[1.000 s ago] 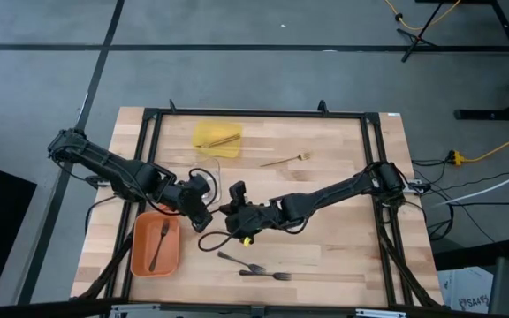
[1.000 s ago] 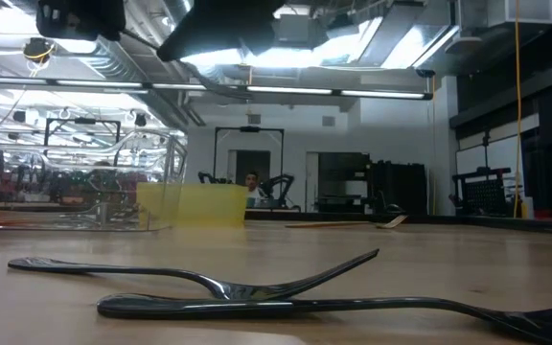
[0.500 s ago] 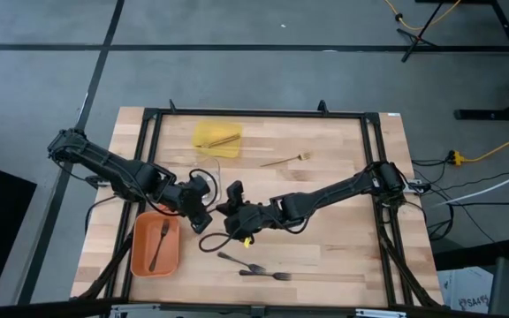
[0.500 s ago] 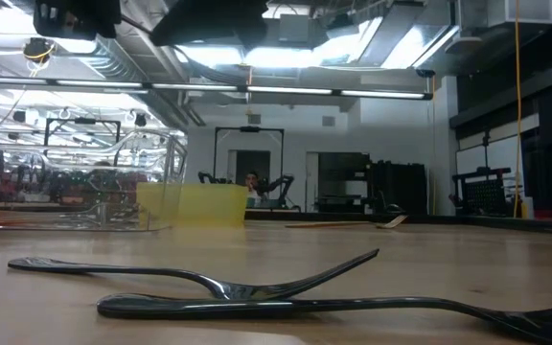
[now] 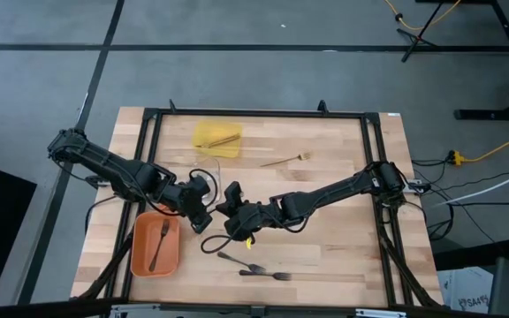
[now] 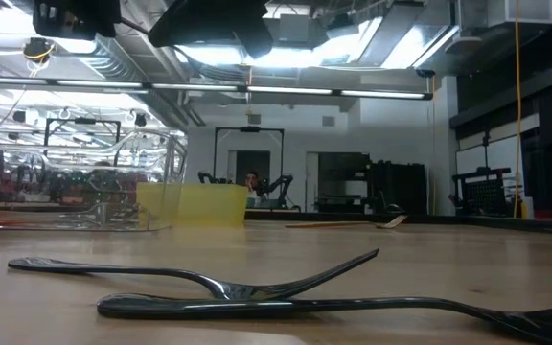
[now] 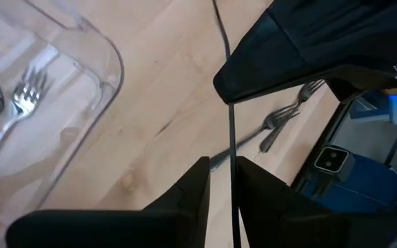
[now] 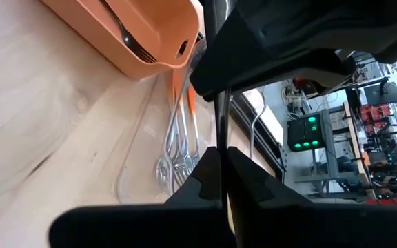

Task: Sort silverware by color (type)
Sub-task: Put the black fork into the orange bin

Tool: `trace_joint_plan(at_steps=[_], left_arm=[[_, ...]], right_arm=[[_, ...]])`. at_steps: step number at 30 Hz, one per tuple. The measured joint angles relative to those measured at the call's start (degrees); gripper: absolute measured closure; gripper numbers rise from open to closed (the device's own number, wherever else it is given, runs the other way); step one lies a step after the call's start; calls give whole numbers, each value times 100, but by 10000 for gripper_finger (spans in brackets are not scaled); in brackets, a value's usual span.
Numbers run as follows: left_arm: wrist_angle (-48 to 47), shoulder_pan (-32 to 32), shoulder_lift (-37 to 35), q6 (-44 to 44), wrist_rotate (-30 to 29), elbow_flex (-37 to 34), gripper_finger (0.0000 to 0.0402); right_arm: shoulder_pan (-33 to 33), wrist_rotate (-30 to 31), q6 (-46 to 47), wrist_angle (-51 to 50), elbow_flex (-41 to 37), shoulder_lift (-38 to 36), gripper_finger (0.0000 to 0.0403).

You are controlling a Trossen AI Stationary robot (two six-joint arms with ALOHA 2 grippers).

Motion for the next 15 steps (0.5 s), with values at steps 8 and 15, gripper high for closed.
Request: trace_joint_plan(at_steps=[8, 15], left_arm=[[0, 0, 0, -74, 69, 0, 385], [9, 0, 0, -75, 71, 4, 395]], right_arm=[[0, 2, -2, 0, -1, 0, 403], [0, 6, -2, 0, -2, 0, 403]])
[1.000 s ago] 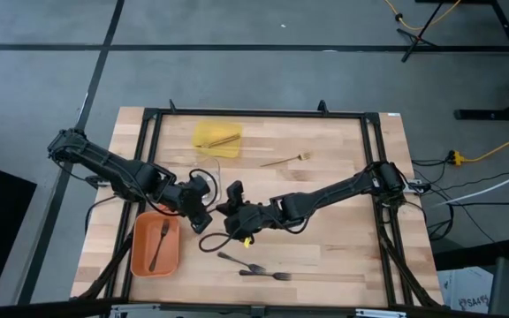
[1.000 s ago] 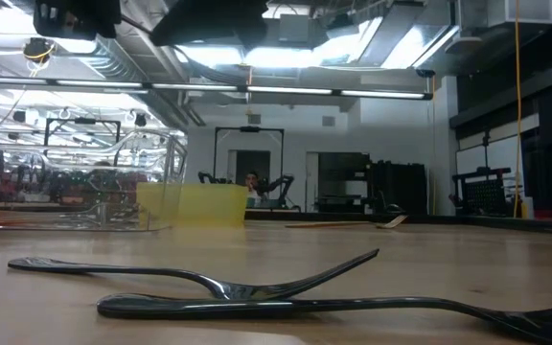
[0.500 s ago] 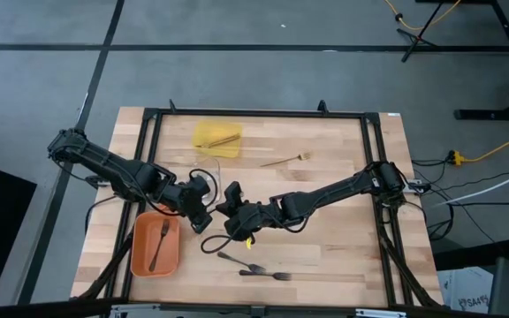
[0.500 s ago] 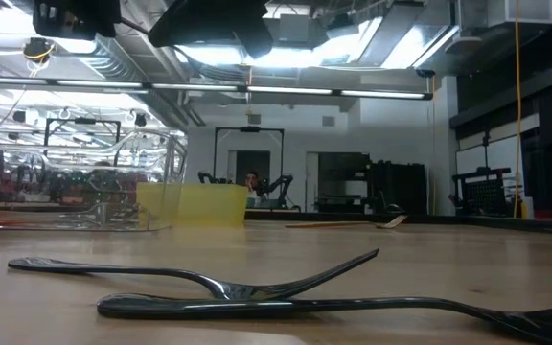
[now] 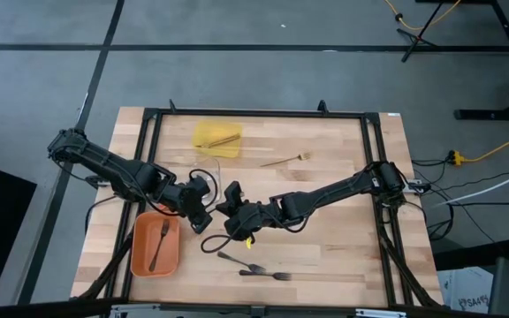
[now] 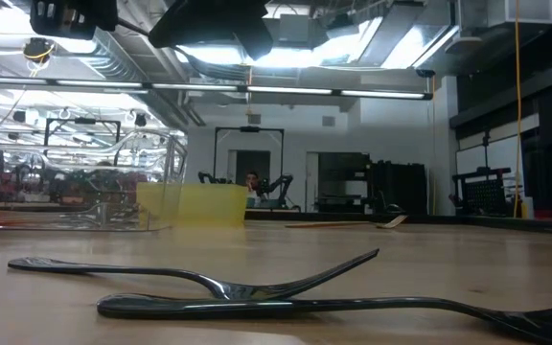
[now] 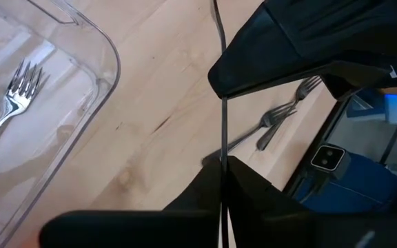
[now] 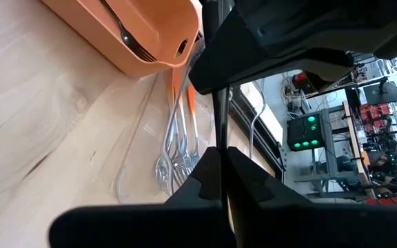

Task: Sort silverware by color (type)
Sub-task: Put the black fork into the orange bin

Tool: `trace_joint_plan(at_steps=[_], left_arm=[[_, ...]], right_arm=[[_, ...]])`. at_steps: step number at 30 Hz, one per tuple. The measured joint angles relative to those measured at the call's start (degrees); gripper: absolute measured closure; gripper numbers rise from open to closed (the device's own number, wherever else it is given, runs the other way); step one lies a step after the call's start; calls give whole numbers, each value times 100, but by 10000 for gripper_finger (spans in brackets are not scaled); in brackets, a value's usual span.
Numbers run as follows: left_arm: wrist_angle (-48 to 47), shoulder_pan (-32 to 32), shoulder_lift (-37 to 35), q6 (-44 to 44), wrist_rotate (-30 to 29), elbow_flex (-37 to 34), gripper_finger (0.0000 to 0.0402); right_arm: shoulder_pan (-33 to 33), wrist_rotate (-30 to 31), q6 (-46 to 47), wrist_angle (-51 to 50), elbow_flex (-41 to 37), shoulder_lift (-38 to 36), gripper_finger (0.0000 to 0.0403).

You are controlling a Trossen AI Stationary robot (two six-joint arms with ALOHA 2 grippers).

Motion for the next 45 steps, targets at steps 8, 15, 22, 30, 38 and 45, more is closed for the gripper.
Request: trace_joint_plan(at_steps=[8, 15, 22, 30, 38, 45], left_arm=[[-2, -2, 0, -1, -2, 0, 397], [-39, 0, 0, -16, -7, 0, 398], [-40, 0, 0, -16, 110, 0, 398], [-271, -273, -316, -613, 664, 0, 399], [-851, -1106, -788, -2212, 1050, 0, 399], [-1072, -2116, -815, -3652, 1213, 0, 399]], right_arm=[[0, -8, 0, 4, 0, 0, 391], [2, -12, 0, 7, -2, 2, 346], [4, 52, 19, 1, -2, 2, 313], [258, 639, 172, -246, -2, -53, 317], [376, 947, 196, -921, -9, -76, 317], [339, 954, 485, -1286, -9, -79, 317]])
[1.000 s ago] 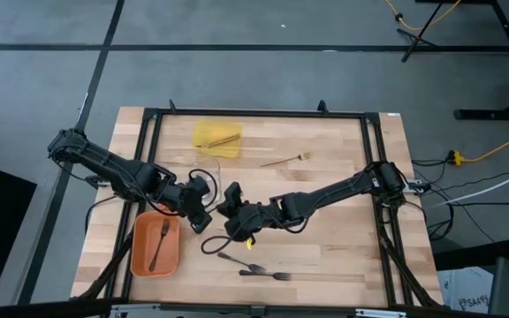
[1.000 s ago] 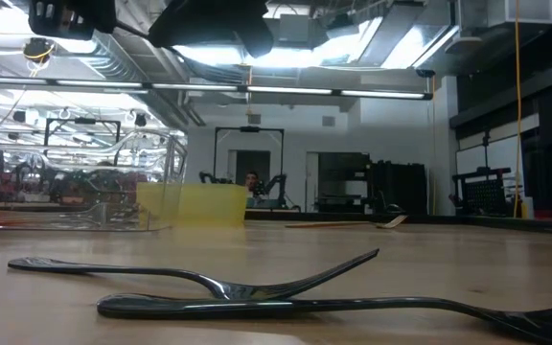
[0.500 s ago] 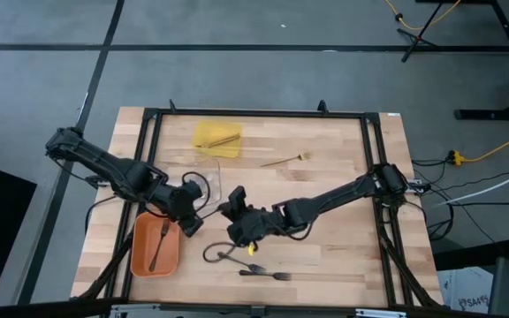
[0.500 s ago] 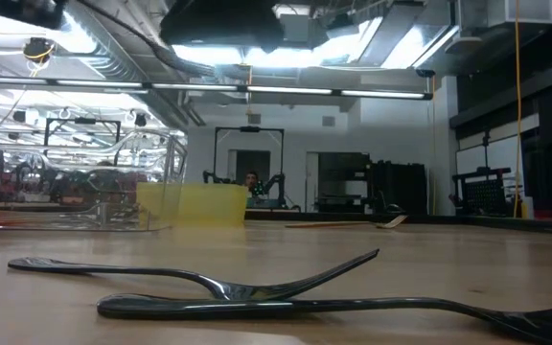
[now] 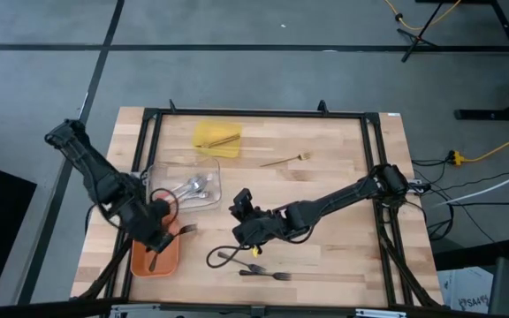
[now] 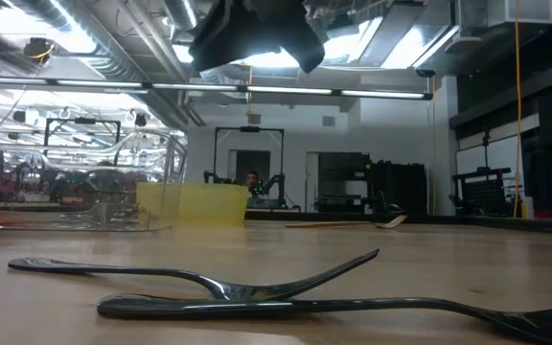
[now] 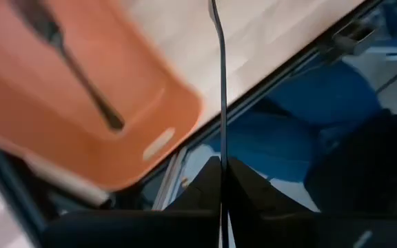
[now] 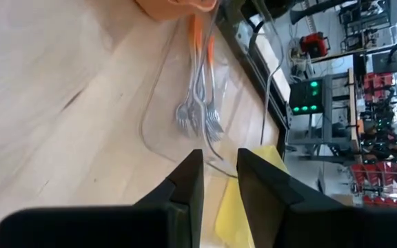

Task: Sort silverware by color (type)
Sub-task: Put the black fork into the orange bin

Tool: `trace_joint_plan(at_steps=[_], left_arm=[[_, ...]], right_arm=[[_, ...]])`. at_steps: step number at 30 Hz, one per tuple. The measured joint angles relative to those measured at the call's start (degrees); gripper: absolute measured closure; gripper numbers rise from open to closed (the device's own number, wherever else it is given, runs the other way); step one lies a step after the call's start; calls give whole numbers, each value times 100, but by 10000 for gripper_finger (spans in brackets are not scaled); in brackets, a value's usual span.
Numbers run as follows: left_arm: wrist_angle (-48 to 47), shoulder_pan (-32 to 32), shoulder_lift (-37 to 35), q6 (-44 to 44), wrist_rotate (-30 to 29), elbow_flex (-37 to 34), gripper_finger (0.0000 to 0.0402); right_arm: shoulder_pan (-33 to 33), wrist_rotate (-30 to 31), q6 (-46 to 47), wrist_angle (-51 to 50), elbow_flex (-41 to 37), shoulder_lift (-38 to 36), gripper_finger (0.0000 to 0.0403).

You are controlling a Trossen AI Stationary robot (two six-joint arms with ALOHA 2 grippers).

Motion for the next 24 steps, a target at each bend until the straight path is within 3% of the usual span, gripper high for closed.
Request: trace_joint_plan(at_steps=[14, 24], left_arm=[[-942, -1178, 202, -2255, 94, 0, 399], [-1075, -1217, 1123, -2468, 46, -2, 399]], right_arm=[[-13, 0, 2, -75, 0, 0, 317], [-13, -11, 0, -73, 0, -2, 317]])
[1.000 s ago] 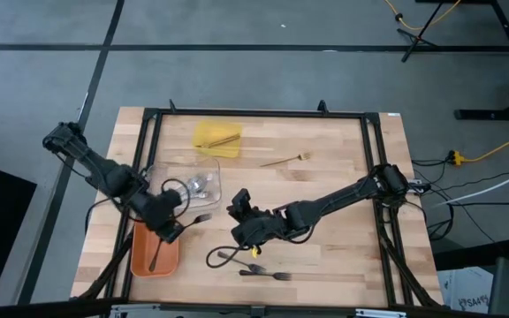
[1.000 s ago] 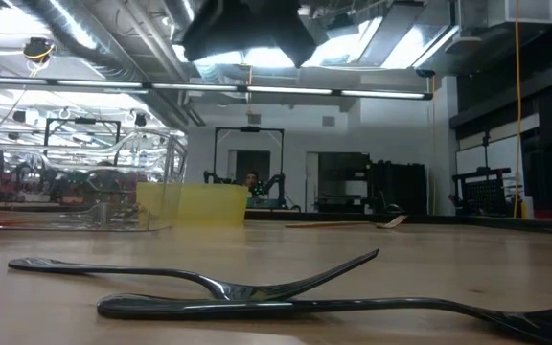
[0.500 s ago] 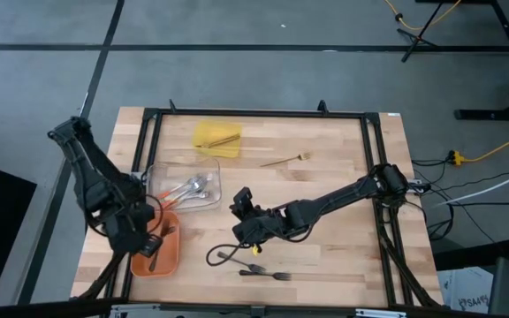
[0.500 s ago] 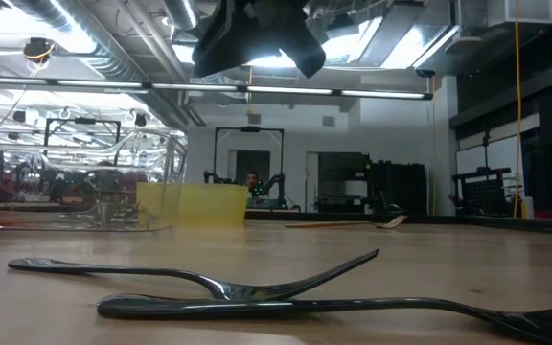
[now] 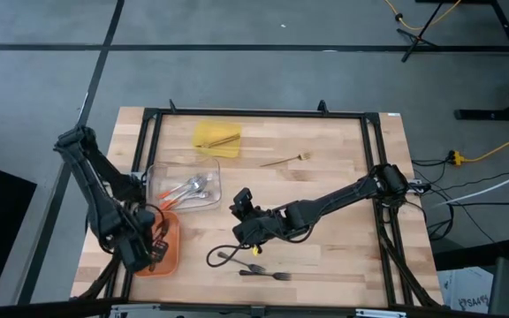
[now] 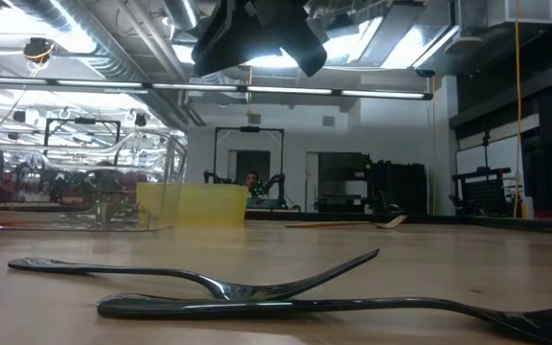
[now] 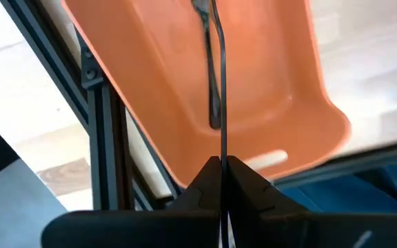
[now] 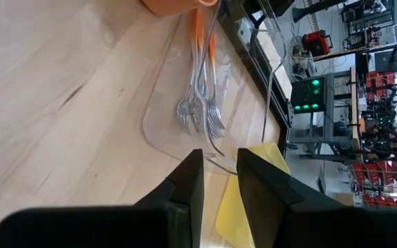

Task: Sort silverware by color (type)
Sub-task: Put the black fork into the orange bin

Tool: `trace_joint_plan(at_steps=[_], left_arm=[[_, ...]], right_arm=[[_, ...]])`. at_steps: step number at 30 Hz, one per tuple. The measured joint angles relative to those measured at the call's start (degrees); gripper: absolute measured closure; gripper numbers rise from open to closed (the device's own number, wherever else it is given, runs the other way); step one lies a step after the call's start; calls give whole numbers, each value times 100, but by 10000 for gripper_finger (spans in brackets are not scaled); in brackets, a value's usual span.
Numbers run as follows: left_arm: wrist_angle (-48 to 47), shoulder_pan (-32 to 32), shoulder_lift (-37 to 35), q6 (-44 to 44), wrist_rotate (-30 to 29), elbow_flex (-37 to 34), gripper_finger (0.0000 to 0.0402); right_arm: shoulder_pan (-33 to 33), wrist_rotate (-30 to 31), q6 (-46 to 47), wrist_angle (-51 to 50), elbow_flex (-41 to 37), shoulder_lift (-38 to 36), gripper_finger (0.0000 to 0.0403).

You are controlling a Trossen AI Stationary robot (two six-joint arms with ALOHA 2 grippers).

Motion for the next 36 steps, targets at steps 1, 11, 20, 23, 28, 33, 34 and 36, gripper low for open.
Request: trace_joint_plan(at_steps=[1, 11, 20, 23, 28, 33, 34, 36], left_arm=[[0, 0, 106, 0, 0, 0, 399], [2, 0, 1074, 2, -4, 0, 399], [28, 0, 1762, 19, 33, -2, 396], [30, 0, 1895, 22, 35, -2, 395], [48, 0, 1992, 24, 48, -2, 394], [52, 0, 1992, 23, 48, -2, 394], [56, 0, 1992, 24, 48, -2, 394], [95, 0, 1992, 23, 48, -2, 394]], right_arm=[[0, -1, 0, 0, 0, 0, 317], [0, -4, 0, 2, 2, 0, 317], [0, -6, 22, 2, 2, -2, 317], [0, -7, 26, 4, 4, -2, 317], [0, -7, 35, 4, 4, -2, 317], [0, -9, 35, 4, 7, -2, 317], [0, -8, 35, 4, 7, -2, 317], [0, -8, 36, 4, 7, -2, 317]])
